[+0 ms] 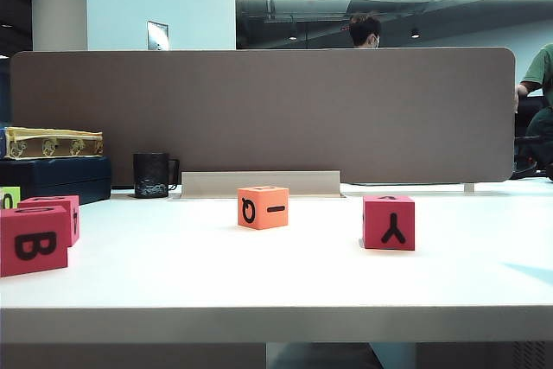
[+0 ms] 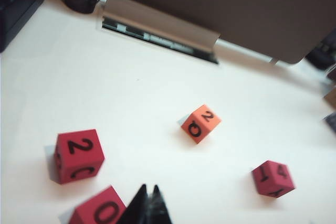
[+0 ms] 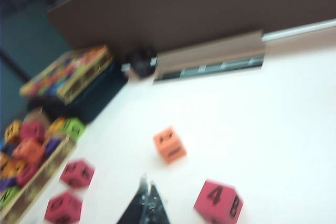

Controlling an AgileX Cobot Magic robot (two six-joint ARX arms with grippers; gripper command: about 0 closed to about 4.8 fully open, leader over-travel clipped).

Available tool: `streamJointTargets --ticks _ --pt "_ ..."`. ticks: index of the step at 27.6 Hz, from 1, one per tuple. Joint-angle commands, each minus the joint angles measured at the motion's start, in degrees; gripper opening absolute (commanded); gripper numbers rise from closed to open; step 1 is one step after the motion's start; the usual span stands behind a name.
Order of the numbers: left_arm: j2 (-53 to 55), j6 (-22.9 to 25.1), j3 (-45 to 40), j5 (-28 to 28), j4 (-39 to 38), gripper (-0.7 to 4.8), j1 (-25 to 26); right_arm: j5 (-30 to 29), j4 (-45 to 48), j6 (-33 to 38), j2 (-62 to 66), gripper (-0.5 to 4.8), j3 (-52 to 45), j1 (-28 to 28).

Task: Select the appropriate blocks from the scattered letter blocks on the table and arrange them in a row to spell out "2024".

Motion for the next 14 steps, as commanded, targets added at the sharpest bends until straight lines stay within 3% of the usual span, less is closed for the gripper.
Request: streamJointTargets --ticks 1,11,14 --pt "5.4 3.6 4.2 0.3 -1.4 -0.06 0.0 -0.9 -4.7 -4.4 6.2 -0.05 6.5 2.3" --pt "27.8 14.3 19.4 0.0 -8.9 -0.06 0.0 -0.2 -17.5 -11.0 24.2 -0.05 24.3 14.0" --pt "31.8 16.4 21.9 -3.1 -11.2 -0.06 0.0 2.6 -18.8 -12.1 26.8 -0.05 26.5 17.4"
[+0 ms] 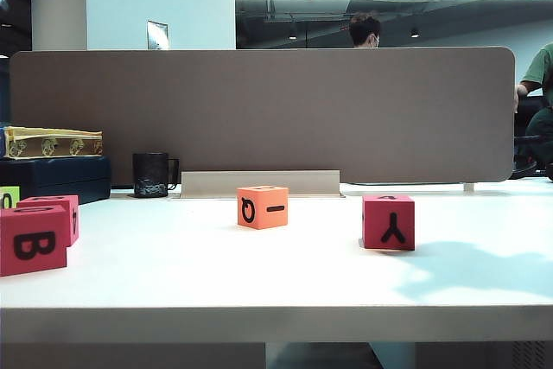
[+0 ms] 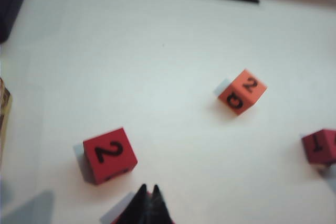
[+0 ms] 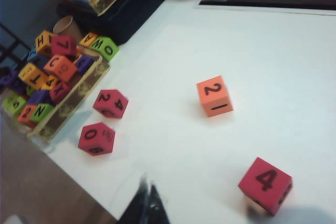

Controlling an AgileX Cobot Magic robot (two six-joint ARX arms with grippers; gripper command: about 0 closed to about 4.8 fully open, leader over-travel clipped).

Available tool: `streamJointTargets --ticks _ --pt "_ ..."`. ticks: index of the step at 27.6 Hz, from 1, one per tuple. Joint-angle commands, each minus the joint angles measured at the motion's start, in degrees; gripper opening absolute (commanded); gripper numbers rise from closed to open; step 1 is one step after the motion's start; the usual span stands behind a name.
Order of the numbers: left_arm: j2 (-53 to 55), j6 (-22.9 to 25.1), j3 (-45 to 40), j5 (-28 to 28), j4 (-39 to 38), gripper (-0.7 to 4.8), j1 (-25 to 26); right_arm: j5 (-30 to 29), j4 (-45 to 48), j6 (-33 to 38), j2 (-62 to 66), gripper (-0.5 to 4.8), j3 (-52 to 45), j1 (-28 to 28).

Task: Select the appropriate blocks from the scattered letter blocks on the table and arrange them in a row to spell out "2024".

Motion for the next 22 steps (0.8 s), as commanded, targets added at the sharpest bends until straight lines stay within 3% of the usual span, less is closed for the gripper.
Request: streamJointTargets --ticks 1,6,15,18,22 --pt "3.6 4.0 2.6 -4.2 -2.9 -0.06 0.0 3.5 -1.5 -1.8 2.3 -0.05 2.0 3.6" --pt "8.3 7.1 3.8 -8.8 -3.1 -0.06 0.0 6.3 -2.6 -1.9 4.7 -0.05 2.6 8.9" --pt "18.8 4.3 3.8 -8.5 1.2 -0.02 -0.1 13.8 -6.1 -3.0 10.1 -0.05 2.6 19.5" --pt "20.7 5.0 3.7 -8.7 -1.3 0.28 -0.1 17.6 -7.2 -3.2 11.5 -0.05 2.6 24.4" --pt "21.0 6.7 3.7 -8.7 -3.7 0.27 -0.1 21.2 -6.4 -3.3 11.7 -0.05 2.6 29.2"
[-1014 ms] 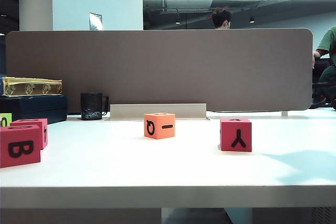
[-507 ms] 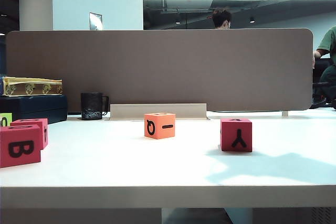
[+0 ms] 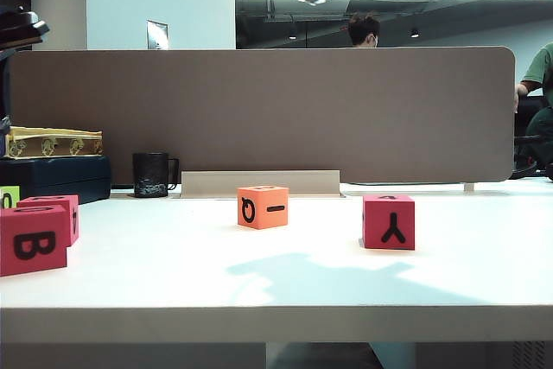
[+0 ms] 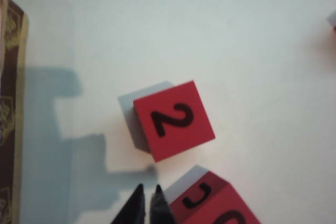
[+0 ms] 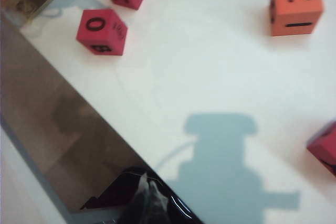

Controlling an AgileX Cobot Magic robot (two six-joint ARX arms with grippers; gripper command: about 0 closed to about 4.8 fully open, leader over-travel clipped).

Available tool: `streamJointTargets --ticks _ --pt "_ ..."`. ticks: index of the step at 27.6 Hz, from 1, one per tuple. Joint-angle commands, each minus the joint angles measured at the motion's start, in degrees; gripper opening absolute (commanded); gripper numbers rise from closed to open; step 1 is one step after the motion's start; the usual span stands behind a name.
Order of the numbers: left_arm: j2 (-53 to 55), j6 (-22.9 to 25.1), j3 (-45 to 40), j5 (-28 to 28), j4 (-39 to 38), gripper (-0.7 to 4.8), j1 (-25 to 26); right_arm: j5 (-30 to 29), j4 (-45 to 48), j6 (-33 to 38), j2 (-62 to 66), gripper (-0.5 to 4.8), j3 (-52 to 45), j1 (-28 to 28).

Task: Select the appropriate blocks from the scattered letter blocks on the table and arrange them in a row to spell out "2024".

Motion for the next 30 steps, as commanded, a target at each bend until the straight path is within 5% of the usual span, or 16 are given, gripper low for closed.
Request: streamJointTargets --ticks 1,5,8,12,16,30 --pt "-0.3 2.0 0.3 0.0 -1.0 0.27 -0.1 2.4 1.3 -0.4 -0.3 -0.05 0.4 2.6" --pt "-0.3 3.9 0.3 0.0 -6.2 0.3 -1.6 2.5 1.2 -0.4 -0.3 -0.05 0.4 3.3" --pt "-0.3 9.0 0.3 -0.2 -9.8 1.49 -5.9 2.5 0.6 -0.4 -0.3 -0.05 0.4 3.3" --pt "-0.3 15.0 0.3 -3.9 -10.4 1.68 -11.0 4.5 -4.6 -3.3 -0.3 -0.05 0.4 3.3" --pt "0.3 16.5 0.3 -6.9 -10.6 3.66 -12.5 5.0 -7.5 -3.2 -0.4 -0.05 0.4 3.3" --pt "10.4 19.0 0.2 -5.9 -12.0 3.77 -13.1 4.7 -5.6 -3.4 -0.5 -0.05 0.4 3.3"
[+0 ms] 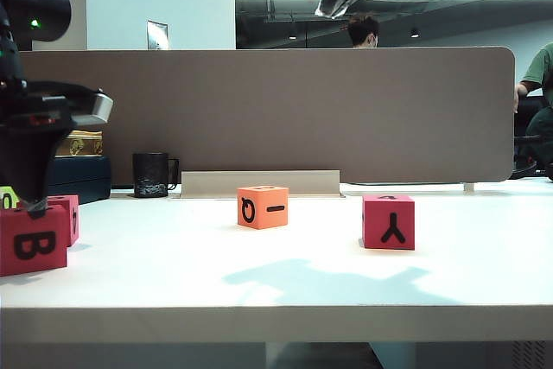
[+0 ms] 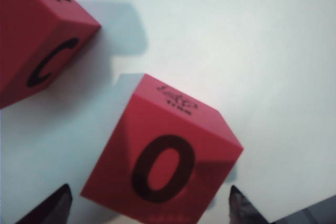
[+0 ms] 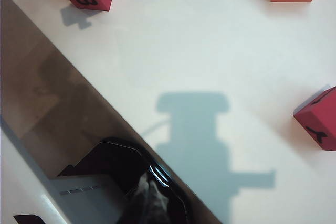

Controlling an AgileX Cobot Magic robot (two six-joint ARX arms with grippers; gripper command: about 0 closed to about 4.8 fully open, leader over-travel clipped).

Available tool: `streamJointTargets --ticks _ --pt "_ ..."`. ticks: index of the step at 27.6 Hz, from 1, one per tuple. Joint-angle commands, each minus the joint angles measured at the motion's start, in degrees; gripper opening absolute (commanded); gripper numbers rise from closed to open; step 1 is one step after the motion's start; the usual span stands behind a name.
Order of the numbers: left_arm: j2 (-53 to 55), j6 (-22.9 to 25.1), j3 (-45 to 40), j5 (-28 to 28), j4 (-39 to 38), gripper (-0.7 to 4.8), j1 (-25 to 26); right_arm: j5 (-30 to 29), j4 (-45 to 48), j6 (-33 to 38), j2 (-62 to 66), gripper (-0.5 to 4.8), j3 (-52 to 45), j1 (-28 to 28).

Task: Select the appropriate blocks from the scattered letter blocks on the table and arrange them in a row to spell out "2024".

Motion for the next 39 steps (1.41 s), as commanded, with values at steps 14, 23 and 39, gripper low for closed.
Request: streamJointTargets --ticks 14,23,39 --pt "2.6 1.5 0.2 0.3 2.1 2.86 -3.2 0.0 1.9 -0.3 -0.2 -0.05 0.4 0.1" --pt "2.6 -7.1 0.2 3.7 8.0 2.76 -7.9 0.1 1.7 -0.3 -0.2 -0.05 0.4 0.1" --pt "3.0 -40.2 0.2 -0.5 28.2 2.77 -13.0 0.1 -0.2 -0.3 -0.2 -0.05 0.4 0.1"
